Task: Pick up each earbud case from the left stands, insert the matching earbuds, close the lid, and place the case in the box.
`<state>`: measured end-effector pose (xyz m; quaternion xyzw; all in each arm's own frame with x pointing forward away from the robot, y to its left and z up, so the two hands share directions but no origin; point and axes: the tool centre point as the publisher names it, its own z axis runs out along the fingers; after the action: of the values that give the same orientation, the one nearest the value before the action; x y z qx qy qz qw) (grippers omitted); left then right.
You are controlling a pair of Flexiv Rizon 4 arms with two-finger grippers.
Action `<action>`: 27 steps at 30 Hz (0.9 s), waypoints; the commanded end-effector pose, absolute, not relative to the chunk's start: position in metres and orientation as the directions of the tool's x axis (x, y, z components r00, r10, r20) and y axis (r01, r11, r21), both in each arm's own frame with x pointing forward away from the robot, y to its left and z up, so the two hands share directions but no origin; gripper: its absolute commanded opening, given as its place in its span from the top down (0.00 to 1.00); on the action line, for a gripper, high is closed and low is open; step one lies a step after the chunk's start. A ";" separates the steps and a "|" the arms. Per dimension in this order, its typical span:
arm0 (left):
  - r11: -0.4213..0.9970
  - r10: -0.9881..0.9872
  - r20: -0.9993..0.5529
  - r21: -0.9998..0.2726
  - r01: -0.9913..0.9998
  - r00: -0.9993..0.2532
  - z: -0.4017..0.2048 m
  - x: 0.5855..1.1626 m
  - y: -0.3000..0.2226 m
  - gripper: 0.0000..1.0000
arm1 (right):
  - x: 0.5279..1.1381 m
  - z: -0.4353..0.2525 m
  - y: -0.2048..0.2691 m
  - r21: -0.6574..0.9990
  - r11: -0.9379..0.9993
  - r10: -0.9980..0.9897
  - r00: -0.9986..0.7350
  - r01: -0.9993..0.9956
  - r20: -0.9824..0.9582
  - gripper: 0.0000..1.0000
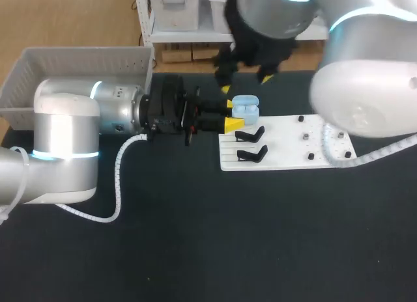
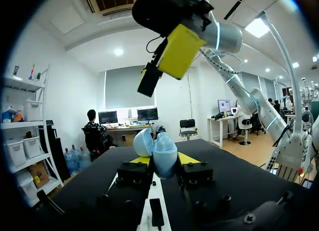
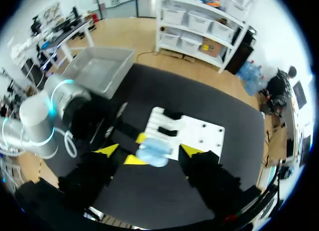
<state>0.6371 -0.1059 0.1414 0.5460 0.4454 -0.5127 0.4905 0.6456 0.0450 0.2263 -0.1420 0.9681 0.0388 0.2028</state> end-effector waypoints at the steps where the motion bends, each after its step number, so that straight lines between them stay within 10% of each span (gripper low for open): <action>1: -0.120 -0.017 -0.997 0.080 0.990 0.078 0.141 0.637 -0.106 1.00 | 0.666 0.223 0.028 0.020 0.991 -0.108 -0.871 -0.134 -0.478 0.00; 27: -0.120 -0.017 -0.997 0.080 0.990 0.078 0.141 0.637 -0.106 1.00 | 0.683 0.166 0.000 -0.066 0.998 -0.028 -0.957 -0.010 -0.290 0.00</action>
<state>0.6371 -0.1060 0.1414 0.5460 0.4454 -0.5127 0.4905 0.6853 0.0015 0.1628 -0.0073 0.9873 -0.0329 0.1554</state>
